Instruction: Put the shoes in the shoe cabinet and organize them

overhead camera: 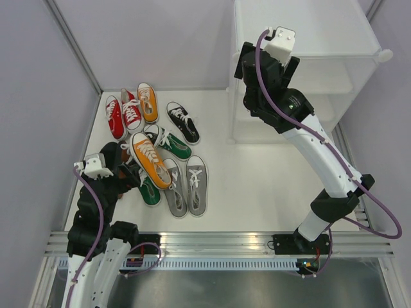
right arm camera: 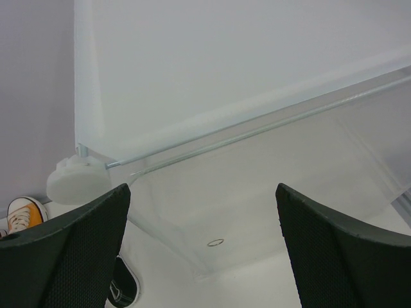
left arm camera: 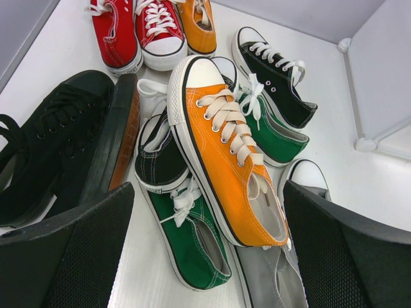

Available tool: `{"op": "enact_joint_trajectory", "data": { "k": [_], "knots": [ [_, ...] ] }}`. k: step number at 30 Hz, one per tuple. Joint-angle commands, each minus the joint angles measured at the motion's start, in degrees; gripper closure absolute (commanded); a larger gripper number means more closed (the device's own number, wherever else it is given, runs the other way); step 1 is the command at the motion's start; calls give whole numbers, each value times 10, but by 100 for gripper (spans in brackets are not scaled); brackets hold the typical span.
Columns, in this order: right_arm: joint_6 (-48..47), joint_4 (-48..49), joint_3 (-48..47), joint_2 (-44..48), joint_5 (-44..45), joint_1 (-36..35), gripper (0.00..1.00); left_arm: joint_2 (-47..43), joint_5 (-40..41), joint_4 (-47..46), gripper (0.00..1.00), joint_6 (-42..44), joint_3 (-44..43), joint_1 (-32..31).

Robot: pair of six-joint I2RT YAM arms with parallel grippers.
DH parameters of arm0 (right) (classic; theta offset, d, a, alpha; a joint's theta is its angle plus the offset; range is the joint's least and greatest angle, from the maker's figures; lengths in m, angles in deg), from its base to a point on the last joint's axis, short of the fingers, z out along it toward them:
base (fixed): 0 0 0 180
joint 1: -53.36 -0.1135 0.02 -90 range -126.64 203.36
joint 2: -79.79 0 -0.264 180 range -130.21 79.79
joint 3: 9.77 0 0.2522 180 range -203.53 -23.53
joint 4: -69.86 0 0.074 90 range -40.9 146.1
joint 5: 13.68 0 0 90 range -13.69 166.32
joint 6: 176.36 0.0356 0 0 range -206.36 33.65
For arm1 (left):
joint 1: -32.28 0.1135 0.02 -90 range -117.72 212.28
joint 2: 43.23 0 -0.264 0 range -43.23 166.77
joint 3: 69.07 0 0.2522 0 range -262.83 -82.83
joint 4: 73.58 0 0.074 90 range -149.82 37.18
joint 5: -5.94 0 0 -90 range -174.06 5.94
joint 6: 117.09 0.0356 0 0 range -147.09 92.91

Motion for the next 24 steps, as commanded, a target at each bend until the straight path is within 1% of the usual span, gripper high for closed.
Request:
{"op": "enact_joint_trajectory", "data": {
  "k": [1,11,18,24],
  "knots": [
    [29,22,6,0,10,1,2,0,3,-22,0,-17,6,-2],
    [71,25,15,-2,0,1,2,-2,3,-21,0,-17,6,-2],
    [98,22,33,-5,50,2,2,-2,3,-21,0,-17,6,-2],
    [127,22,57,-3,60,7,3,-5,3,-21,0,-17,6,-2]
  ]
}}
